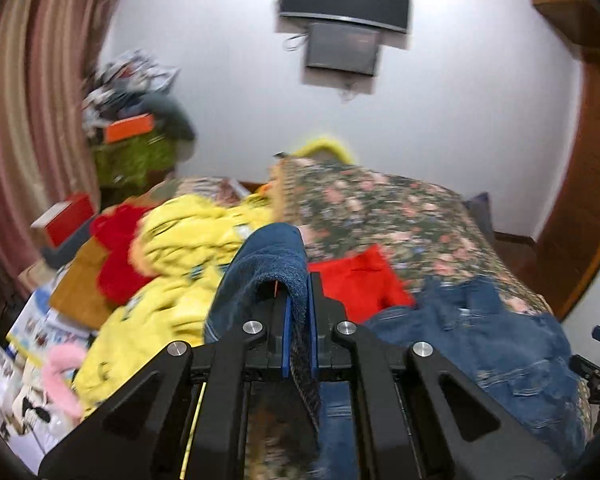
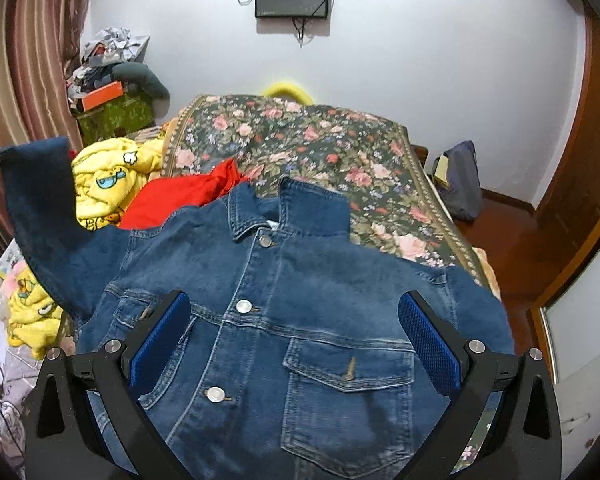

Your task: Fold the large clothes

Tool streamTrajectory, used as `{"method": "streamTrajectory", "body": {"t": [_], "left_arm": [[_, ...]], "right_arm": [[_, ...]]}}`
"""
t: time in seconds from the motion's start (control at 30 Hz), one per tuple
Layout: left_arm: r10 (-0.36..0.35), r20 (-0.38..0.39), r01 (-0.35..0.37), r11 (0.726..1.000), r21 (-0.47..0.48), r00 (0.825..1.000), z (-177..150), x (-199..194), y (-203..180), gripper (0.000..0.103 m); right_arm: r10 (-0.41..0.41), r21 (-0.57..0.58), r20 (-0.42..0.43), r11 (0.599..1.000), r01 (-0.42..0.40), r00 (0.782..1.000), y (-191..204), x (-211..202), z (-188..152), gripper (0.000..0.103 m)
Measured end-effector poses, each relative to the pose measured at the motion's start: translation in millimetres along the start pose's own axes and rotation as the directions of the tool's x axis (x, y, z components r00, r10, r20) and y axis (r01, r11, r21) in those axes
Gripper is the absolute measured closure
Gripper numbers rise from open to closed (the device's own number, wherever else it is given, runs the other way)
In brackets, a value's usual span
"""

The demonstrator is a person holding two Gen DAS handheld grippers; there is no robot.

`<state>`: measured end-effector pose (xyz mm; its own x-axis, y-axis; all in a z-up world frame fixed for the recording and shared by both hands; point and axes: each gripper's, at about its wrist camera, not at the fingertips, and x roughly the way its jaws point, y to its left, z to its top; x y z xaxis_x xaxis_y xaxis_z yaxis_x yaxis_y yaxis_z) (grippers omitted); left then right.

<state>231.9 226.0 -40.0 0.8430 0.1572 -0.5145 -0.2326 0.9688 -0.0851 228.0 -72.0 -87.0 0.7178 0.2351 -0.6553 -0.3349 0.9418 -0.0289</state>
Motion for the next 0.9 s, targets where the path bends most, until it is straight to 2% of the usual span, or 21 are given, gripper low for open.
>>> {"method": "streamTrajectory", "body": {"t": [0.3, 0.5, 0.67, 0.87, 0.9], "left_arm": [[-0.114, -0.035, 0.118, 0.980, 0.160, 0.993, -14.5, 9.9, -118.8, 0.097], [-0.203, -0.130, 0.227, 0.949, 0.218, 0.971, -41.3, 23.7, -181.2, 0.097], [-0.250, -0.276, 0.318, 0.918, 0.236, 0.928, -76.5, 44.4, -218.0, 0.097], [-0.292, -0.449, 0.429, 0.870, 0.242, 0.845, -122.3, 59.4, -248.8, 0.097], [-0.287, -0.467, 0.435, 0.866, 0.247, 0.837, -128.1, 60.0, -253.1, 0.097]], "right_arm": [[-0.004, 0.078, 0.034, 0.997, 0.002, 0.999, -35.7, -11.9, -8.0, 0.000], [-0.033, 0.111, 0.023, 0.993, 0.030, 0.999, -57.0, -17.0, -20.7, 0.000], [-0.047, 0.120, 0.002, 0.992, 0.046, 0.999, -69.6, -19.1, -31.0, 0.000], [-0.066, 0.098, -0.037, 0.993, 0.069, 0.997, -71.8, -14.0, -41.7, 0.000], [-0.067, 0.093, -0.044, 0.993, 0.071, 0.997, -72.4, -12.5, -43.4, 0.000]]}}
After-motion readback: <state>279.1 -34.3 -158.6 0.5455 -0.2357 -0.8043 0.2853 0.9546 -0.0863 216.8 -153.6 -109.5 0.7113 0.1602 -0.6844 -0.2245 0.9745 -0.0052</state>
